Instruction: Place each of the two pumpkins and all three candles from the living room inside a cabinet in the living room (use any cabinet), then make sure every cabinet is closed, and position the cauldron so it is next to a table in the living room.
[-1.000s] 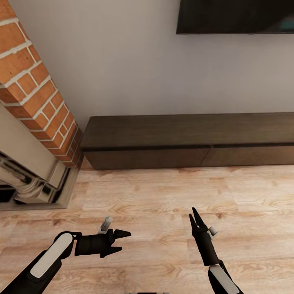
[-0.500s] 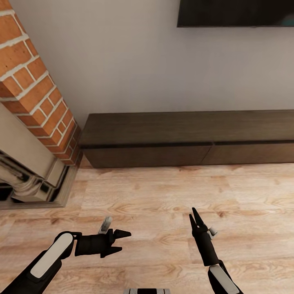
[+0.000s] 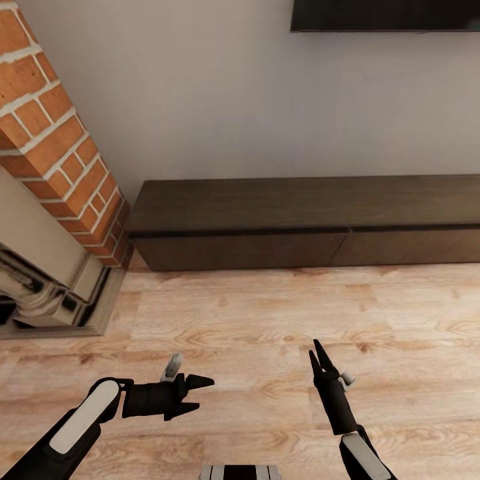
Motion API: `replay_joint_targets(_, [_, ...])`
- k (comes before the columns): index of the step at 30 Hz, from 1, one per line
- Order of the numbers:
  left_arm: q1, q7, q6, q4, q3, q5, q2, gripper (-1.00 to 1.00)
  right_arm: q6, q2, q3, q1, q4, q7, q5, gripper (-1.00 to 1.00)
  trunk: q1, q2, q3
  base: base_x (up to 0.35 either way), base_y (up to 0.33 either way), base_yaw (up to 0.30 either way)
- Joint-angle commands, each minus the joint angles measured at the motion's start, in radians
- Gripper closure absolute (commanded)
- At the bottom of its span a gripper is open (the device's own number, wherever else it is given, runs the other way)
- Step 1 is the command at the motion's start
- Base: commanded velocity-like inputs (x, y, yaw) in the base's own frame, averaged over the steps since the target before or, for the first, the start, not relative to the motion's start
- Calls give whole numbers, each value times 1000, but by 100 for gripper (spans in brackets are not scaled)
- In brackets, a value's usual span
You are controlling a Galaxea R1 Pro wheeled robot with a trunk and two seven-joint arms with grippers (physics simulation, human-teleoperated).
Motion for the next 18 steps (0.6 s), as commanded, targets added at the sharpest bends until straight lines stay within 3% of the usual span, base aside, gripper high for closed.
replay_joint_targets(1, [-1,-4,1,-2,-1,-2,1,-100,-4,-2,7,-1,0,2,-10,-100,4,-7,-4,0,0,0])
replay_joint_targets(13, [1,-4,1,-25,0,-2,2,-100,-1,0,6,-1,1,13,-14,-100,4,-7,-4,5,0,0])
replay_joint_targets(18, [2,-4,1,-24,0,-2,3,-100,-2,0,5,-1,1,13,-14,-100,4,-7,-4,211,0,0])
